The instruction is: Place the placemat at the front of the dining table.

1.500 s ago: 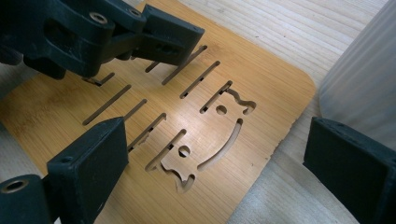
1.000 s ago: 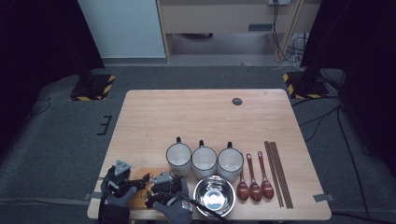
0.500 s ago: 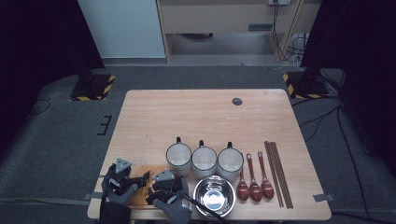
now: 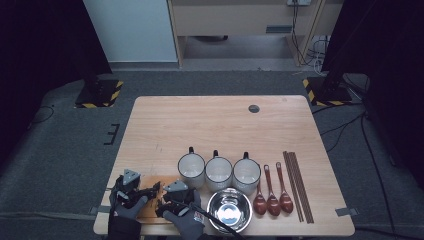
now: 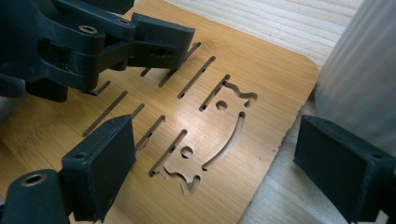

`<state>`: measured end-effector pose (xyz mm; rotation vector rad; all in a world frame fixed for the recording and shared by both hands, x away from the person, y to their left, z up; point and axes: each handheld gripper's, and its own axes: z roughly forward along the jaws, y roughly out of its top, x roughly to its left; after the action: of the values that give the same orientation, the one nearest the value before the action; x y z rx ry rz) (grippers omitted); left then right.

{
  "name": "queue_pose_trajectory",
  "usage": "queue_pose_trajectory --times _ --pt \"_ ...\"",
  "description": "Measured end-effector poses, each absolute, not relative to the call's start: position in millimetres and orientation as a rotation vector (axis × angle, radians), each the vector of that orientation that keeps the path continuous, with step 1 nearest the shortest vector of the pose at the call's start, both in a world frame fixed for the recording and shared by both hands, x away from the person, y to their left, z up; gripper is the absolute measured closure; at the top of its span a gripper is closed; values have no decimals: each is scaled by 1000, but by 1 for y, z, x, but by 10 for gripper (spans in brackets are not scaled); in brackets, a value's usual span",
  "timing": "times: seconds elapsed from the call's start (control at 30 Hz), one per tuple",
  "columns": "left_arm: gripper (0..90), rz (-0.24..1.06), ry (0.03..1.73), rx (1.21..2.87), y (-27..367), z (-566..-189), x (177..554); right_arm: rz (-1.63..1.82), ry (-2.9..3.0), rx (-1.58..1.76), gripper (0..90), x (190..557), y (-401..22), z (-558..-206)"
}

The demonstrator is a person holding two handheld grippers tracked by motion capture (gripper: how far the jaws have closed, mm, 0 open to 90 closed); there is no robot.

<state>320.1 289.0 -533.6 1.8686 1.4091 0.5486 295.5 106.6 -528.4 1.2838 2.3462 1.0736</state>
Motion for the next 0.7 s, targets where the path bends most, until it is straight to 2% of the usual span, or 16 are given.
queue_pose_trajectory --times 0.37,0.5,0.7 --pt "137 502 1406 1852 292 -534 321 1073 2358 1281 140 296 107 -530" --pt "117 451 1395 1836 293 -534 320 1093 2343 1279 141 295 107 -532" --pt "81 482 1393 1863 288 -534 319 1107 2326 1257 116 294 106 -534"
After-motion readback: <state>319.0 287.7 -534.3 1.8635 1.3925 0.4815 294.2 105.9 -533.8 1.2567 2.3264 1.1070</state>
